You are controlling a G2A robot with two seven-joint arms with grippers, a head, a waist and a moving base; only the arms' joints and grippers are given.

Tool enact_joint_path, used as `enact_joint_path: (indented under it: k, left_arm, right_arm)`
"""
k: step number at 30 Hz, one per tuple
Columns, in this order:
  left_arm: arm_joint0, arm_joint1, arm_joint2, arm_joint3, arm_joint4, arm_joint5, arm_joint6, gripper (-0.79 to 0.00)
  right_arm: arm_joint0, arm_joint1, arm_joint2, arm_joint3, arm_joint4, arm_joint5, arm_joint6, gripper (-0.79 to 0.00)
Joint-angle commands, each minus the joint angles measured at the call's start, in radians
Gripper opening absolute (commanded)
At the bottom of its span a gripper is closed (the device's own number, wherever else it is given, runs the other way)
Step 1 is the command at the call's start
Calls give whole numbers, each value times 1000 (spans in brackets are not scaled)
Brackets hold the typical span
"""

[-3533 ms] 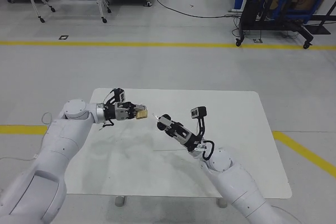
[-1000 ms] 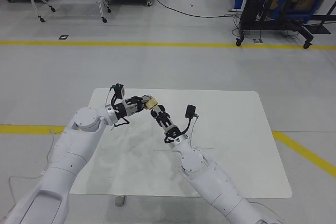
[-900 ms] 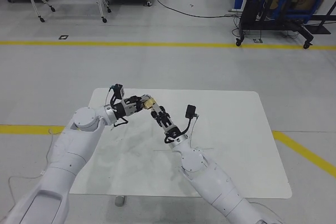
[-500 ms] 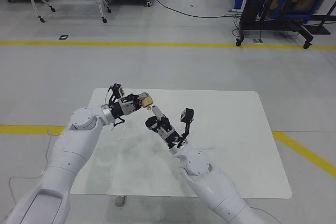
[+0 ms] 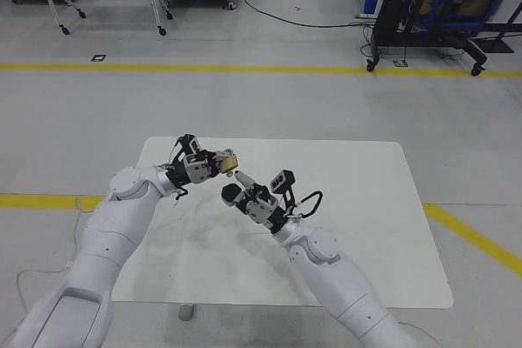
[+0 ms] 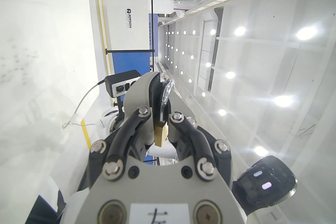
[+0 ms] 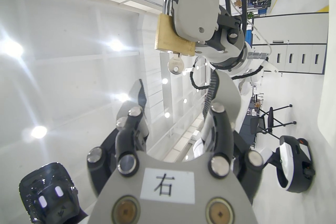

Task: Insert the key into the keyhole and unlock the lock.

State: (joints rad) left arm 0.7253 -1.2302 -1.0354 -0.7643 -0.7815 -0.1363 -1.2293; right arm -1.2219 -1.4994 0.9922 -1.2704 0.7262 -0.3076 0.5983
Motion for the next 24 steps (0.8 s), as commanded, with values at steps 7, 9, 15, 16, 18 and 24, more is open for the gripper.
enact_joint_path:
  k: [7, 9, 15, 16, 18, 24]
  left_arm:
    - [-8, -7, 3, 16, 7, -7, -19, -785]
    - [-9, -8, 3, 17, 10, -11, -22, -785]
    - [-8, -11, 0, 17, 18, -16, -27, -785]
    - [-7, -11, -1, 16, 18, -15, -29, -785]
    - [-7, -12, -1, 16, 20, -14, -32, -785]
    - [-3, -14, -3, 8, 30, -37, -43, -785]
  right_arm:
    - [23, -8, -10, 31, 16, 7, -8, -548]
    - [27, -10, -11, 37, 22, 8, -8, -557]
    - [33, -14, -9, 50, 35, 4, -6, -785]
    - [32, -15, -6, 54, 45, 1, -14, -785]
    - [33, -18, -5, 57, 57, 0, -20, -785]
    - [34, -25, -1, 71, 166, 32, 50, -785]
